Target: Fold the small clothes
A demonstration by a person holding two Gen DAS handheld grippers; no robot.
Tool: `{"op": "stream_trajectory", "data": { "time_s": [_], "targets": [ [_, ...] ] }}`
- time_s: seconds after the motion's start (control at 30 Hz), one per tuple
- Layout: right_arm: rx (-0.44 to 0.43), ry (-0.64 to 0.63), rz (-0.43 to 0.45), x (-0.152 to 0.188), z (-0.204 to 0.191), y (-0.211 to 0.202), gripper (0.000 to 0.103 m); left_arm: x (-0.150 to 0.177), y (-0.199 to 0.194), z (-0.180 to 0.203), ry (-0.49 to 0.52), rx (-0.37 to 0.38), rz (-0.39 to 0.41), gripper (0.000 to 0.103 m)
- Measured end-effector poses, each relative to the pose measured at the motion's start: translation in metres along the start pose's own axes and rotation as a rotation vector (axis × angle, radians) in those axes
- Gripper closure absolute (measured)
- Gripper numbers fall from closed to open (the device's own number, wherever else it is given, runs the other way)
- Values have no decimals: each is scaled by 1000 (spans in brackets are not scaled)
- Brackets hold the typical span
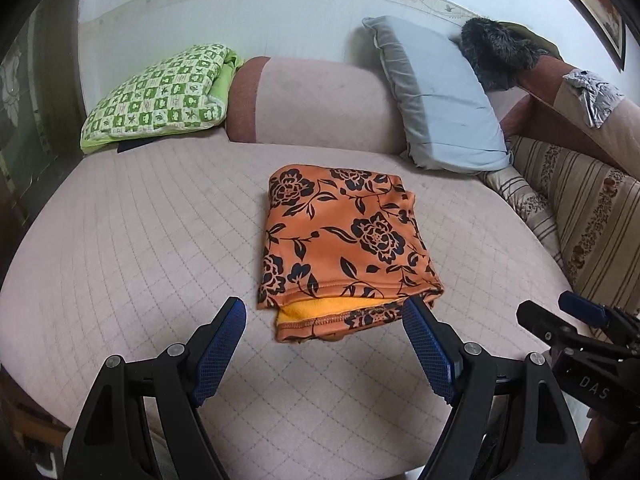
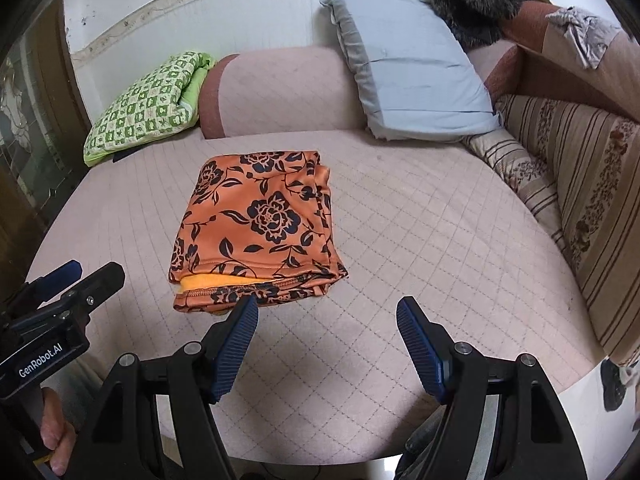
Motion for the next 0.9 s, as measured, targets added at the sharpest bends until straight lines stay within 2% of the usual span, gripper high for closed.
{"op": "stream_trajectory", "data": {
  "time_s": [0.3, 0.9],
  "targets": [
    [-16, -11, 13, -2, 0, -3, 29, 14, -6, 14, 24, -9, -15, 22],
    [-16, -13, 54, 2, -4, -33, 29, 17, -53, 16, 56, -18, 33, 22]
  ]
}}
Point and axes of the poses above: each gripper's, at about its wrist camera, not at the fingertips, and y roughly the way its jaws point, z to its right, x to its underside, the point moved 1 cm from there along y, roughly the way its jaws point, and after that the axes turned 2 degrees about z, right-handed, at the moved point
